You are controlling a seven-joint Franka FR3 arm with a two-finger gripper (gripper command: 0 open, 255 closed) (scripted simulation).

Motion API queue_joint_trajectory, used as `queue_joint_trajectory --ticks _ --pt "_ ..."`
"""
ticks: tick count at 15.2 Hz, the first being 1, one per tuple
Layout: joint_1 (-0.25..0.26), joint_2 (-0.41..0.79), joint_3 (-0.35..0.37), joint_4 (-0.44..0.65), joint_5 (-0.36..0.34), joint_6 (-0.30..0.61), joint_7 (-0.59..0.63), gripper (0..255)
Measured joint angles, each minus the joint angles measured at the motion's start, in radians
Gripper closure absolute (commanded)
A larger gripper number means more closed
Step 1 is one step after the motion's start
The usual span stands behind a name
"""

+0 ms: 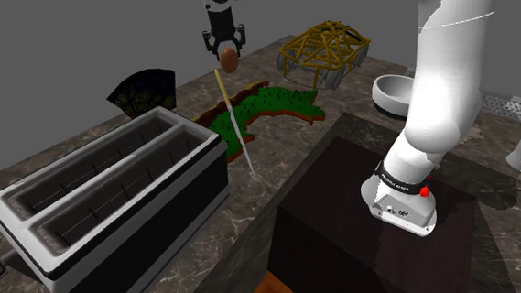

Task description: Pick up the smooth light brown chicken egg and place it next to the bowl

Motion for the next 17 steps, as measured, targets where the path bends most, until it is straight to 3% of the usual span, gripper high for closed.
queue_joint_trajectory --ticks 9,17 --pt "0.005 -0.012 0.003 0.099 0.008 -0.109 -0.021 255" --pt "-0.086 -0.281 -0.016 -0.270 0.061 0.012 -0.104 255"
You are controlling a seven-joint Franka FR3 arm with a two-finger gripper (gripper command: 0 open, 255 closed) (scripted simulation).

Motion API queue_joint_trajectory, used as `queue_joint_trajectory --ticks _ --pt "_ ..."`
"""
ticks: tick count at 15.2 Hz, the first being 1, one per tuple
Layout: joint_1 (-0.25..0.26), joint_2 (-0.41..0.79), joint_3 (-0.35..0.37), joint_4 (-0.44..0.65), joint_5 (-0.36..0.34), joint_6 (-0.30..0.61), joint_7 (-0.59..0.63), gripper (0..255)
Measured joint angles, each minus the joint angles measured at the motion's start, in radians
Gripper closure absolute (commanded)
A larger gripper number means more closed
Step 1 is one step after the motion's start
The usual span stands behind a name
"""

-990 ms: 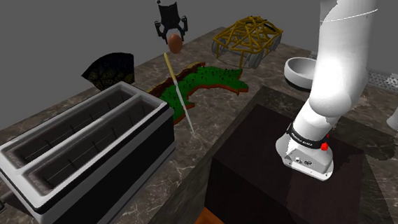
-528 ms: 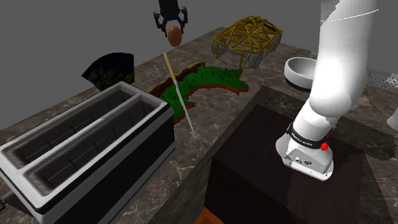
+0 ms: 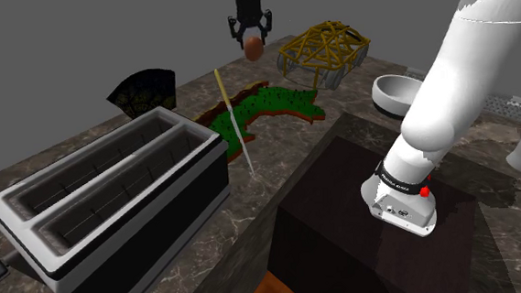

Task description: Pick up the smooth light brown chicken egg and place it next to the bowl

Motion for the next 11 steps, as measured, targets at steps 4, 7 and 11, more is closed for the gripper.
queue_joint_trajectory --ticks 4,7,11 --pt "-0.038 -0.143 -0.025 -0.182 0.026 0.053 -0.061 255" --pt "-0.068 -0.242 -0.058 -0.300 0.039 0.086 -0.125 255" --pt "-0.096 -0.370 -0.102 -0.442 0.048 0.112 -0.198 255"
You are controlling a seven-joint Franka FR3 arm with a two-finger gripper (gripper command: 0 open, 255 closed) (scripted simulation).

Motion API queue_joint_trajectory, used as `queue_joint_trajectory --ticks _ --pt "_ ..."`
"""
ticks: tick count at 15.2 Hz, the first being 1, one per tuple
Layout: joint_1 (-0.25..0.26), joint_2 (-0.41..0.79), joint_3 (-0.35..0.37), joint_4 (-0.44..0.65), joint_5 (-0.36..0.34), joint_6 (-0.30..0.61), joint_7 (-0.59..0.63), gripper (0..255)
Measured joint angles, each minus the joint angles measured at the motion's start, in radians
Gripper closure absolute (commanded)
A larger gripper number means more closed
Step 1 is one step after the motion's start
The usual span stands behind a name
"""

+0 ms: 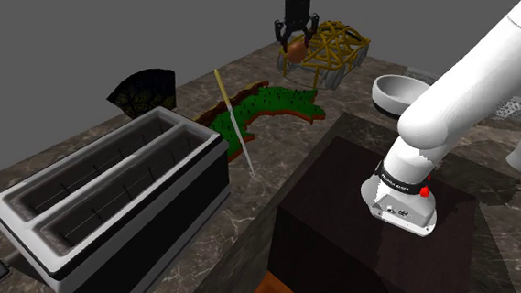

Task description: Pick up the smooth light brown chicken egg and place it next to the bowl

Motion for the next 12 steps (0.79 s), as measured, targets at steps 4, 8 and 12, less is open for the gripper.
queue_joint_trajectory --ticks 4,8,12 --pt "-0.024 -0.111 -0.046 -0.108 -0.003 0.008 -0.069 255" --pt "-0.054 -0.225 -0.102 -0.217 -0.021 0.015 -0.145 255" --pt "-0.092 -0.316 -0.167 -0.284 -0.052 0.006 -0.230 255"
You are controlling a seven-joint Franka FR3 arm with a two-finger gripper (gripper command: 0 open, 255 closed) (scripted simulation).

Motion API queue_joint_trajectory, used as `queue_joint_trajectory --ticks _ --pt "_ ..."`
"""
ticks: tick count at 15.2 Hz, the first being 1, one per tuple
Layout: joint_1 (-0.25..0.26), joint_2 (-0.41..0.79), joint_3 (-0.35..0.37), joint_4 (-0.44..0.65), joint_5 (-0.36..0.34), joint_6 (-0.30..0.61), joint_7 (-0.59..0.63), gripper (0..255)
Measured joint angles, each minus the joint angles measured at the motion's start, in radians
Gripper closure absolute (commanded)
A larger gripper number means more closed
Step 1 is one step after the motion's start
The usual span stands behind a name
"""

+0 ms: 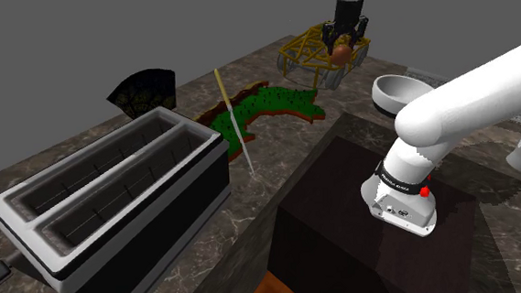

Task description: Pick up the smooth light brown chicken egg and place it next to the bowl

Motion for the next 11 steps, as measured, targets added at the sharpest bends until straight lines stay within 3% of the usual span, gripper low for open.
queue_joint_trajectory --ticks 4,11 --pt "-0.043 -0.084 -0.066 -0.073 -0.041 0.004 -0.081 255" --pt "-0.057 -0.076 -0.089 -0.154 -0.064 0.095 -0.085 255"
